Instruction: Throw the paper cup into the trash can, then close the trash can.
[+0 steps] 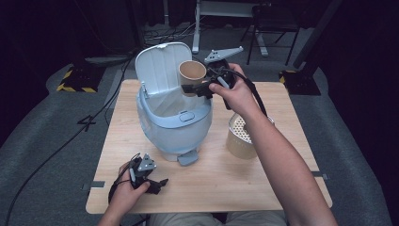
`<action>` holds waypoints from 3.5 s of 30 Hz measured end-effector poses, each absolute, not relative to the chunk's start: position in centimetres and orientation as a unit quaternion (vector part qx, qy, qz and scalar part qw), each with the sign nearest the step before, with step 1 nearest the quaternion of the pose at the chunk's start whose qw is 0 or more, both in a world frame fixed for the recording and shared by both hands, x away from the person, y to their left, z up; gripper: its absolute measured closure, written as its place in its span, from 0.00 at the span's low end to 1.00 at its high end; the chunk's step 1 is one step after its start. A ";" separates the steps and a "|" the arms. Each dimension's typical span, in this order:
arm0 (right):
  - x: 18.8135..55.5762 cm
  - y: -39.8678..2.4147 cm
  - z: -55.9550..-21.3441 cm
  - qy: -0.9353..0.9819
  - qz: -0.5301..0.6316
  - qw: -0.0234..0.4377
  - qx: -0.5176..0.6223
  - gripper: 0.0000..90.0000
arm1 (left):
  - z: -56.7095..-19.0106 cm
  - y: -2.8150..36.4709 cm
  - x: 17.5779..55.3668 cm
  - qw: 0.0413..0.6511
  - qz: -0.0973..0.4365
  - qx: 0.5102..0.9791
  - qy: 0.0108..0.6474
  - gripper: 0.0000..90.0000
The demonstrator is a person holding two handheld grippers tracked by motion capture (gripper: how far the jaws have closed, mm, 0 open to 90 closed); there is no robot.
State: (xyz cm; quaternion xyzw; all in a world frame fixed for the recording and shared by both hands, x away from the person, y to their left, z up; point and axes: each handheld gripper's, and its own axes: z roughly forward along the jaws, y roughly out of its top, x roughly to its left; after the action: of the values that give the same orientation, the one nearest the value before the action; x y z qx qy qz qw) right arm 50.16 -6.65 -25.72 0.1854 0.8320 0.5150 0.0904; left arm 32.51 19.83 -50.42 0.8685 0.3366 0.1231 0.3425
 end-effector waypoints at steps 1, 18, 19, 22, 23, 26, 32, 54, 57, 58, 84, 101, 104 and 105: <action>50.2 -6.7 -25.7 0.832 0.515 0.090 0.185 0.31 | -50.4 19.8 32.5 0.343 0.123 0.868 0.337 0.09; 49.2 -4.6 -26.7 0.866 0.466 0.111 0.148 0.17 | -50.4 19.9 32.5 0.344 0.120 0.869 0.334 0.09; 49.0 -4.9 -26.4 0.859 0.475 0.121 0.146 0.17 | -50.4 19.9 32.5 0.344 0.119 0.869 0.334 0.09; 48.8 -5.4 -26.0 0.854 0.485 0.124 0.145 0.17 | -50.4 19.9 32.5 0.344 0.120 0.869 0.334 0.09; 48.8 -5.4 -26.0 0.854 0.485 0.124 0.145 0.17 | -50.4 19.9 32.5 0.344 0.120 0.869 0.334 0.09; 48.5 -6.0 -25.8 0.851 0.490 0.123 0.145 0.17 | -50.4 19.9 32.5 0.344 0.120 0.869 0.334 0.09; 46.3 -8.5 -25.2 0.845 0.494 0.141 0.151 0.21 | -50.4 19.9 32.5 0.344 0.121 0.870 0.333 0.10; 40.7 -23.5 -26.3 0.831 0.496 0.151 0.198 0.31 | -50.4 20.1 32.5 0.353 0.123 0.859 0.350 0.19; 40.0 -25.1 -27.5 0.834 0.486 0.154 0.213 0.34 | -50.3 20.2 32.5 0.354 0.121 0.859 0.350 0.20; 40.0 -25.1 -27.5 0.834 0.486 0.154 0.213 0.34 | -50.3 20.2 32.5 0.354 0.120 0.858 0.351 0.20; 34.8 -31.0 -40.3 0.849 0.428 0.158 0.266 0.33 | -49.4 20.4 32.3 0.349 0.110 0.856 0.364 0.27; 37.4 -33.0 -48.4 0.846 0.383 0.139 0.343 0.24 | -45.9 22.0 32.0 0.412 0.126 0.820 0.377 0.24; 37.6 -33.2 -49.4 0.851 0.366 0.135 0.351 0.24 | -44.3 22.6 31.6 0.424 0.134 0.817 0.366 0.25; 37.6 -33.2 -49.4 0.851 0.366 0.135 0.351 0.24 | -44.3 22.6 31.6 0.424 0.134 0.817 0.366 0.26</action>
State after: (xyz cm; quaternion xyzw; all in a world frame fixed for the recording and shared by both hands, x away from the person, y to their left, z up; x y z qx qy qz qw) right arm 37.58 -33.20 -49.44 0.3513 0.8513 0.3656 0.1348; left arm 31.61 22.60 -44.35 0.8172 0.3662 0.1336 0.4245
